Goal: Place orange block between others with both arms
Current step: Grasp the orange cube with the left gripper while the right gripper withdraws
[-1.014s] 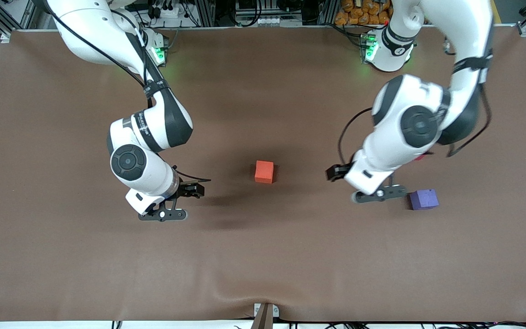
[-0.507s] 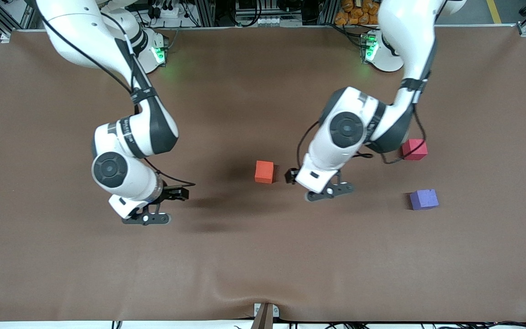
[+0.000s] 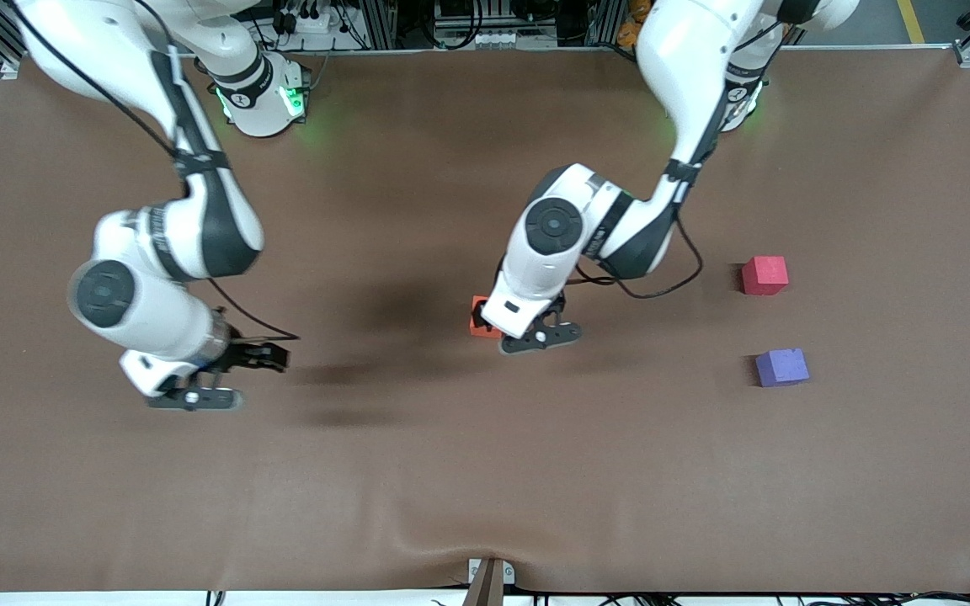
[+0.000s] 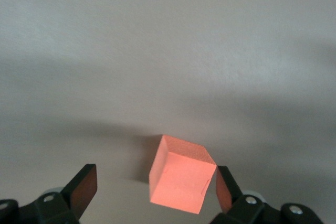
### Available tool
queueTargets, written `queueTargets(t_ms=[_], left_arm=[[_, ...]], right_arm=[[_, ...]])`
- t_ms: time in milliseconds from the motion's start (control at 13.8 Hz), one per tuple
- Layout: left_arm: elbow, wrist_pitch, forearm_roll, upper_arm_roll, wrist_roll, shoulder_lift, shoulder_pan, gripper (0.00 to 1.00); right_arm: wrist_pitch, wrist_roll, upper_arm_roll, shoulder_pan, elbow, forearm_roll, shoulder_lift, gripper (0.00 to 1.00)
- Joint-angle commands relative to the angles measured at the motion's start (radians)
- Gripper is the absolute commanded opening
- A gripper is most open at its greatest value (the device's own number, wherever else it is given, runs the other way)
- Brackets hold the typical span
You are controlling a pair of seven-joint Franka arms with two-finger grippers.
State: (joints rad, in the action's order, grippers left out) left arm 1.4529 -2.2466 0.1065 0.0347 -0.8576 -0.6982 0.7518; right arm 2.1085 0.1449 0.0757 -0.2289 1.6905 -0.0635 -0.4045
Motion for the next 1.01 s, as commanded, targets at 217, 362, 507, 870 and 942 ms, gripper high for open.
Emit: queueTargets(t_ms=[217,362,507,870,942], left_arm=[[-0.025,-0.037,-0.12,0.01,-0.031,-0.06,0.06,1.0],[-0.025,-0.051,-0.123,0.01,-0.029,-0.07,0.067,1.0],[-0.025,-0.109,-0.122,0.005,-0.021,-0.089,0.067,1.0],[-0.023,-0.153,-0.126,0.005,0.017,-0.104,0.08,1.0],[-0.022,-0.153,-0.128,0.005,0.023,-0.112,0.083,1.0]], right_arm=[[-0.074,-0.151,-0.019,0.111,0.135,0.01,0.226,1.0],[-0.117,-0.169,-0.019,0.137,0.133,0.01,0.28,1.0],[-0.175,-0.2,-0.019,0.164,0.13,0.011,0.332,1.0],[-0.29,-0.24,-0.02,0.217,0.072,0.014,0.398,1.0],[-0.329,-0.238,-0.022,0.224,0.037,0.027,0.397,1.0]])
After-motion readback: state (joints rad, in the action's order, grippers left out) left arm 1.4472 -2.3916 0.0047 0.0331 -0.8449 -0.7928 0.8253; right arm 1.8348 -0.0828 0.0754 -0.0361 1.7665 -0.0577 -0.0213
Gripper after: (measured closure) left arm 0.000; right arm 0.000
